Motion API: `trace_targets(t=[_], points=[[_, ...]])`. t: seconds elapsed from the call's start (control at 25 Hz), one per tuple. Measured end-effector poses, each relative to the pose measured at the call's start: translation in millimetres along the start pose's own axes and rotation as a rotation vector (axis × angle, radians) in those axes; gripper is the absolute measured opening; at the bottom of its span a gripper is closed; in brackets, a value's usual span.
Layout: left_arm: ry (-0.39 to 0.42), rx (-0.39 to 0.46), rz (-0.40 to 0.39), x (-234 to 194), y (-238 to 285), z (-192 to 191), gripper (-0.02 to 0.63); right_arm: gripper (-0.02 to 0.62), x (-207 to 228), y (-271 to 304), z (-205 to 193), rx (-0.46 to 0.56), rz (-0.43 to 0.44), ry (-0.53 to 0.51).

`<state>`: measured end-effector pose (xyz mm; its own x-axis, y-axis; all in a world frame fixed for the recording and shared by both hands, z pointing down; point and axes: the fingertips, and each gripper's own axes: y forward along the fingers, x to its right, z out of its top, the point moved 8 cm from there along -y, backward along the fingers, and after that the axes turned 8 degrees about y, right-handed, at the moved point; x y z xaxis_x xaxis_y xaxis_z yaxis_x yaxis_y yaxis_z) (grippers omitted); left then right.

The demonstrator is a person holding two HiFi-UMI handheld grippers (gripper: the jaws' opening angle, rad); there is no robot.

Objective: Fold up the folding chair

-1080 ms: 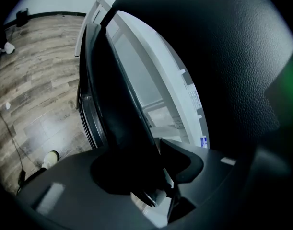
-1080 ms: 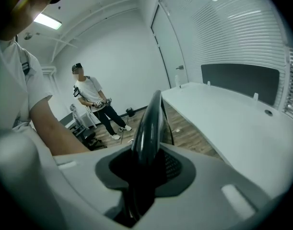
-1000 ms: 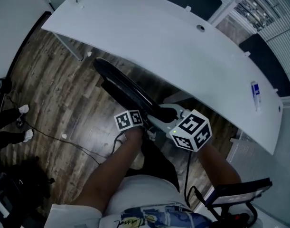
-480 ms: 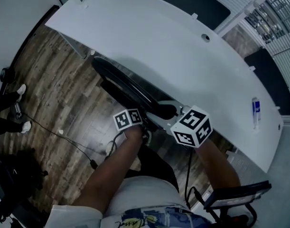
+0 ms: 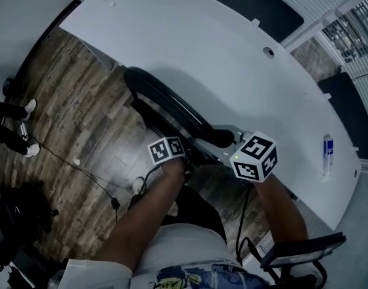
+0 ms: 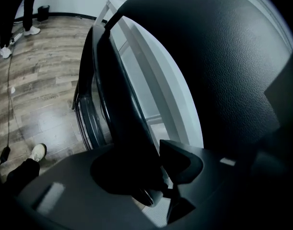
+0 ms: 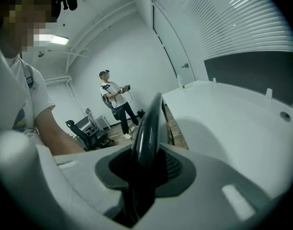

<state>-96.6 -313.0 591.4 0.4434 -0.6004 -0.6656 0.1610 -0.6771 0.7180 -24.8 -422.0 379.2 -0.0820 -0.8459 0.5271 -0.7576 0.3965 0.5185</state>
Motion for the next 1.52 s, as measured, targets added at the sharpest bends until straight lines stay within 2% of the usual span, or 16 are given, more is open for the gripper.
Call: trace_targets(t=[0.56, 0.88, 1.28, 1.52], points=[[-0.015, -0.003, -0.041, 21.4, 29.5, -0.2, 0.176, 0.091, 45.7, -28.7, -5.9, -0.002, 0.007, 0.019], [-0.031, -0.017, -0.059, 22.0, 31.9, -8.2, 0.164, 0.087, 49.1, -36.2, -16.2, -0.004, 0.01, 0.0], [0.012, -0.015, -0.065, 26.4, 38.5, -9.4, 0.175, 0.095, 58.6, -42.1, -20.1, 0.034, 0.025, 0.009], [0.045, -0.009, -0.07, 31.8, 48.1, -4.6, 0.199, 0.097, 70.3, -43.9, -17.3, 0.046, -0.018, -0.01]])
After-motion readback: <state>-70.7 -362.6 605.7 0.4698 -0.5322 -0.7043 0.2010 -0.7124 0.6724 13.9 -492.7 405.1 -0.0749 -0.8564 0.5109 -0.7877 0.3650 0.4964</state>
